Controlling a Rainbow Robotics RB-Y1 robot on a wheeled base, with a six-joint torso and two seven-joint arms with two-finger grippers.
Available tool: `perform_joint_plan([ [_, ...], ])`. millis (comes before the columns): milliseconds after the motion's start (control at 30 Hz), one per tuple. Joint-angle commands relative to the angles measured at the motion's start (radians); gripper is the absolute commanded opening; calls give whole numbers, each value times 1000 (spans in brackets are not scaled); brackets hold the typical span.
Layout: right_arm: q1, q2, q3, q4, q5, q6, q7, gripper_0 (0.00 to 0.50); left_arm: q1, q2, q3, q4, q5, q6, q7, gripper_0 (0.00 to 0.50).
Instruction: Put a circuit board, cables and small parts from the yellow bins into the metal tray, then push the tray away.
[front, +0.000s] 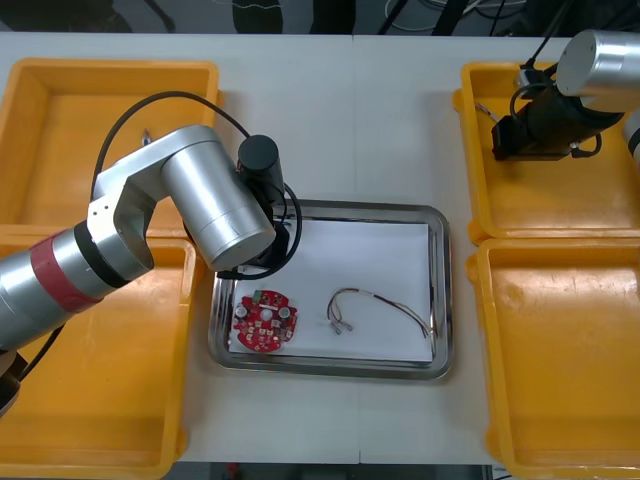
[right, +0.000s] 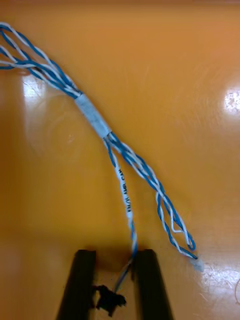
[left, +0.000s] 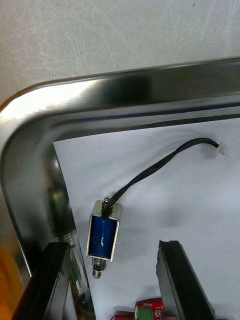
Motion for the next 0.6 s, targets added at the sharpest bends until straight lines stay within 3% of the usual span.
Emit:
perform_joint_plan([
  [33,22,-13,13,-12,-17,-9,-31,0,7,-4,-11,-31,-12,-23,67,500],
  [367,19,-30,13,-22,-32,5,-31,0,1,-3,-7,-34,-18,-26,67,500],
  [600,21,-73,13,-77,-70,78,-28,0,-27,0,79,-50,62,18,56,500],
])
